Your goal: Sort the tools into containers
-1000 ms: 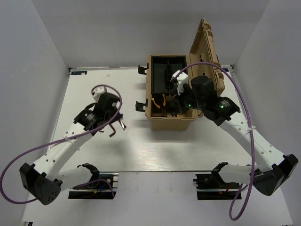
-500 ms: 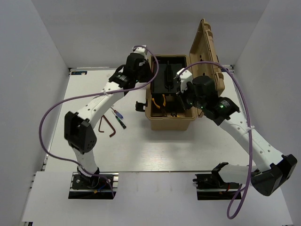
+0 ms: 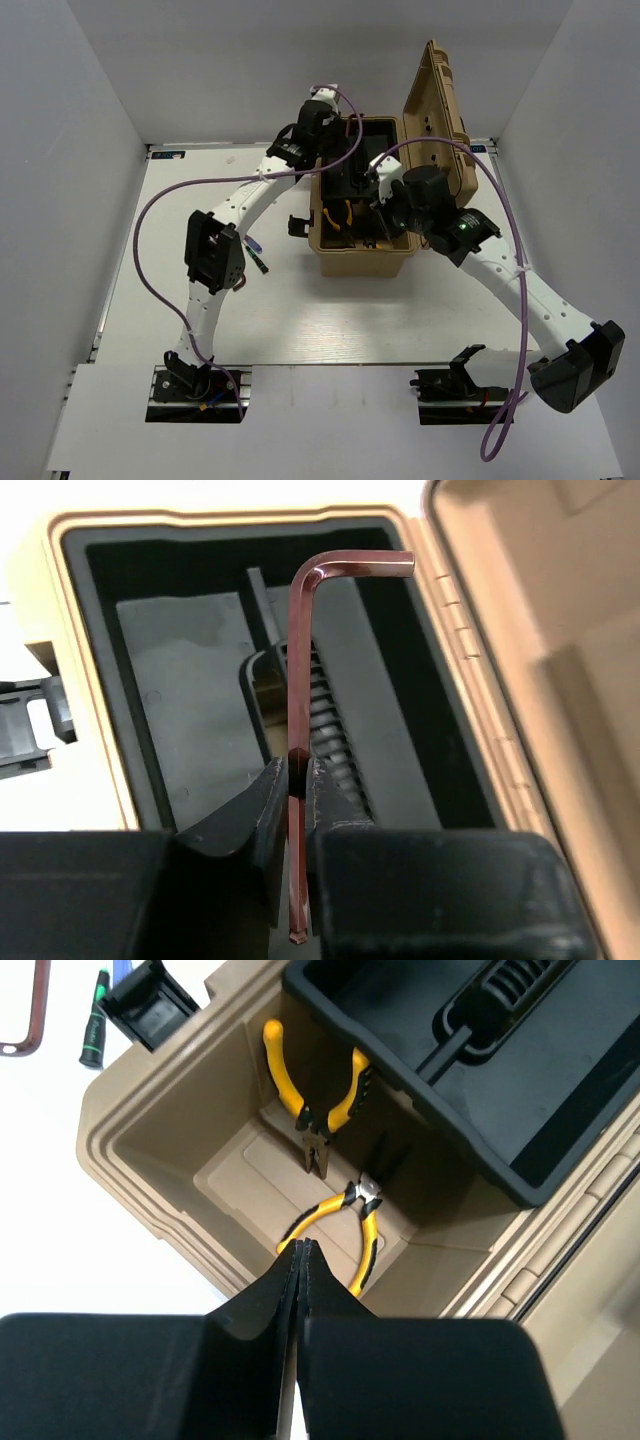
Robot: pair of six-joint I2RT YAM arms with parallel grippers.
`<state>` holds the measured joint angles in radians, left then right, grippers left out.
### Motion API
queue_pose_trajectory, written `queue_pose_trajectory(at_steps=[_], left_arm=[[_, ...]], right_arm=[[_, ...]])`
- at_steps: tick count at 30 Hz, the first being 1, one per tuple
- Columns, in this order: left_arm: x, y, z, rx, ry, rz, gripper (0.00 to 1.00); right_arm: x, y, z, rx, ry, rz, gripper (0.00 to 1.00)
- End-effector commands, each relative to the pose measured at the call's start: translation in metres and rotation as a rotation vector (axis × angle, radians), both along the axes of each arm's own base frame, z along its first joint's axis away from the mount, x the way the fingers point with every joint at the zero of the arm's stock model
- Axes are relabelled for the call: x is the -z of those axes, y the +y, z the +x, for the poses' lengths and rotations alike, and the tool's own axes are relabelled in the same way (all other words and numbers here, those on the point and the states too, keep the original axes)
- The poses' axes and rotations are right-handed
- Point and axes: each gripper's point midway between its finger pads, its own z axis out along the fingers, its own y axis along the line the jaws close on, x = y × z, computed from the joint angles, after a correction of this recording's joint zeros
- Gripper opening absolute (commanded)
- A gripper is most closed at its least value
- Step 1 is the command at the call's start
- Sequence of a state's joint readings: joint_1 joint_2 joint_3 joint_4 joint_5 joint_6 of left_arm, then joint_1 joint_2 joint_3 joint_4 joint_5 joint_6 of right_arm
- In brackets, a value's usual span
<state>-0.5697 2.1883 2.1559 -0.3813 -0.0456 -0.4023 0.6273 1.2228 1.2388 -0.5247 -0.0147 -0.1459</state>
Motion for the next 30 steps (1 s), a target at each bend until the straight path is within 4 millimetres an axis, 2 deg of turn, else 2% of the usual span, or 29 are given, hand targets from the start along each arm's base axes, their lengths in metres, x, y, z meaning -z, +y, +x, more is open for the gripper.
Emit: queue_pose_trajectory(at_steps=[1, 2, 3, 5, 7, 8, 9, 10, 14, 17, 18, 19, 20, 21, 22, 23, 25, 26, 27, 28, 29, 30], left_arm=[[-0.014, 0.007, 0.009, -0.048, -0.029, -0.009, 0.00], [-0.014, 0.008, 0.010, -0.057, -0.031, -0.006, 0.00], [-0.014, 0.013, 0.013, -0.066, -0.031, -0.006, 0.11], [-0.008, 0.015, 0.015, -0.079, -0.026, 0.003, 0.21], [-0.008, 0.016, 0.016, -0.089, -0.028, 0.006, 0.42], [-0.006, 0.017, 0.015, -0.089, -0.019, 0.012, 0.49], [-0.012, 0.019, 0.015, -0.098, -0.028, 0.010, 0.56], [-0.012, 0.019, 0.015, -0.098, -0.028, 0.010, 0.59], [-0.043, 0.019, 0.005, -0.067, -0.058, -0.024, 0.68], [-0.092, 0.028, -0.013, -0.048, -0.121, -0.044, 0.68], [-0.090, 0.033, -0.021, -0.048, -0.104, -0.033, 0.68], [-0.124, 0.051, -0.039, -0.072, -0.152, -0.043, 0.67], [-0.099, 0.060, -0.051, -0.076, -0.103, 0.004, 0.64], [-0.098, 0.070, -0.064, -0.085, -0.100, 0.010, 0.59], [-0.096, 0.086, -0.075, -0.114, -0.087, 0.014, 0.38], [-0.086, 0.112, -0.101, -0.146, -0.067, 0.038, 0.24], [-0.062, 0.150, -0.123, -0.243, -0.007, 0.082, 0.02], [-0.019, 0.166, -0.141, -0.285, 0.085, 0.127, 0.00], [-0.025, 0.193, -0.157, -0.364, 0.076, 0.120, 0.00], [-0.008, 0.209, -0.171, -0.408, 0.119, 0.141, 0.00], [0.027, 0.228, -0.186, -0.471, 0.196, 0.157, 0.04], [0.035, 0.244, -0.195, -0.529, 0.205, 0.164, 0.13]], right_arm=[[-0.006, -0.001, 0.000, -0.005, -0.031, 0.032, 0.00], [-0.005, -0.002, 0.001, 0.000, -0.032, 0.029, 0.00], [-0.004, -0.003, 0.000, 0.000, -0.031, 0.027, 0.00], [-0.002, -0.004, 0.001, 0.002, -0.026, 0.023, 0.00], [-0.002, -0.003, 0.001, -0.002, -0.023, 0.023, 0.00], [-0.003, -0.002, 0.002, -0.004, -0.025, 0.026, 0.03], [-0.002, -0.001, 0.001, -0.010, -0.014, 0.027, 0.10], [-0.002, 0.001, -0.001, -0.020, -0.008, 0.031, 0.13], [-0.005, 0.008, -0.004, -0.061, 0.008, 0.046, 0.23], [-0.004, 0.015, -0.013, -0.133, 0.031, 0.053, 0.28], [-0.003, 0.024, -0.021, -0.193, 0.053, 0.070, 0.30], [0.000, 0.026, -0.026, -0.217, 0.075, 0.068, 0.31], [-0.001, 0.031, -0.033, -0.268, 0.086, 0.082, 0.31], [-0.001, 0.033, -0.035, -0.283, 0.097, 0.084, 0.31], [0.006, 0.039, -0.037, -0.314, 0.126, 0.086, 0.31], [0.007, 0.044, -0.039, -0.333, 0.127, 0.086, 0.24], [0.013, 0.055, -0.038, -0.352, 0.152, 0.061, 0.01], [0.021, 0.060, -0.035, -0.358, 0.174, 0.046, 0.00], [0.007, 0.067, -0.033, -0.369, 0.155, 0.056, 0.00], [0.007, 0.074, -0.036, -0.392, 0.157, 0.049, 0.00], [0.011, 0.088, -0.034, -0.413, 0.172, 0.037, 0.00], [0.011, 0.096, -0.037, -0.432, 0.175, 0.031, 0.00]])
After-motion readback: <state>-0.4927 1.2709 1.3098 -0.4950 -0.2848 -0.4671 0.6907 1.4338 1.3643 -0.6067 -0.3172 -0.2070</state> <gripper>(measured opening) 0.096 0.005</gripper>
